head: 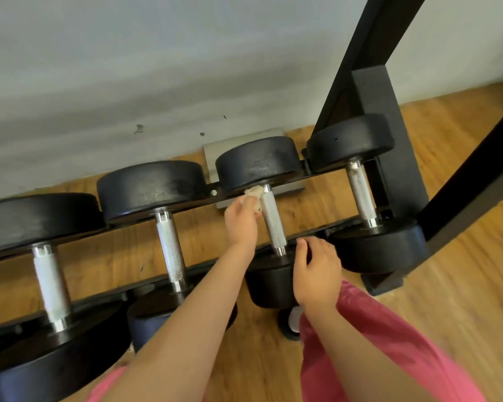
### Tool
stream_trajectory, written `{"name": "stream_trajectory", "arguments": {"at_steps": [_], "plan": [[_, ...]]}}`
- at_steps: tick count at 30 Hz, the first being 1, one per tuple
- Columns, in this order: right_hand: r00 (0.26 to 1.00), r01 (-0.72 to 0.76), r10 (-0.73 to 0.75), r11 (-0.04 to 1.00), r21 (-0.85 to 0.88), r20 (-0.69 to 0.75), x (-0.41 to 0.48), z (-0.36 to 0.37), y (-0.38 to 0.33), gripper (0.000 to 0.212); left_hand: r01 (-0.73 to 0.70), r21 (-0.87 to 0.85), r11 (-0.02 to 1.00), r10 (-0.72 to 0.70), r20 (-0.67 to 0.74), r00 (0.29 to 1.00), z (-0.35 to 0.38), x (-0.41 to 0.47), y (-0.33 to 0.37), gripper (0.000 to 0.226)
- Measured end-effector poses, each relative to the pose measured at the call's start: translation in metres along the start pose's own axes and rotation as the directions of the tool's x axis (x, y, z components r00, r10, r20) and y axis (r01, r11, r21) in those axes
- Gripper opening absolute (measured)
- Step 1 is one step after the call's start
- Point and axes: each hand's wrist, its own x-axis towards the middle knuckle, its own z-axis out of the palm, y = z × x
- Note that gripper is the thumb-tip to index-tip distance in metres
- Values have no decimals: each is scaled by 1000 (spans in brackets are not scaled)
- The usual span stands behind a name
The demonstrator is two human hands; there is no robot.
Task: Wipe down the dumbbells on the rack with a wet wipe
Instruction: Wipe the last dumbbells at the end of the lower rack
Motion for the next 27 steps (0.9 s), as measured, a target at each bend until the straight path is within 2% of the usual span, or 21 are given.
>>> {"name": "stream_trajectory", "arguments": {"at_steps": [2, 3, 4, 7, 8, 12, 19, 21, 23, 27], "plan": [[1000, -4, 4, 1000, -9, 3, 1, 1, 0, 25, 92, -246, 965, -87, 30, 996, -1, -1, 1, 16], [1000, -5, 5, 1000, -12, 5, 1, 1, 0, 24, 94, -288, 953, -90, 26, 996, -2, 1, 1, 15], [1000, -6, 6, 1000, -14, 2, 1, 0, -1, 24, 87, -285, 955, -86, 18, 996, -1, 1, 2, 14], [1000, -15, 15, 1000, -11, -3, 0, 0, -2, 26, -1, -56, 998, -4, -76, 997, 5, 5, -4, 10], [1000, -19, 19, 1000, -11, -3, 0, 1, -2, 27, 1, -31, 1000, -4, -102, 995, 7, 5, -8, 14], [1000, -21, 21, 1000, -9, -4, 0, 1, -2, 27, 30, -24, 999, -33, -113, 993, 11, 8, -12, 25], [1000, -29, 29, 1000, -12, -12, -1, 1, -2, 28, -24, -16, 1000, 23, -72, 997, 19, 12, -12, 15], [999, -35, 35, 999, -5, -11, -1, 1, -3, 28, -3, -41, 999, 0, -64, 998, 23, 10, -12, 8], [999, -38, 38, 999, -8, -10, -1, 1, -3, 26, 18, -81, 997, -23, -60, 998, 28, 8, -12, 12], [999, -45, 45, 999, -9, -6, -1, 3, -2, 23, 5, -78, 997, -17, -160, 987, 37, 7, -12, 20]]}}
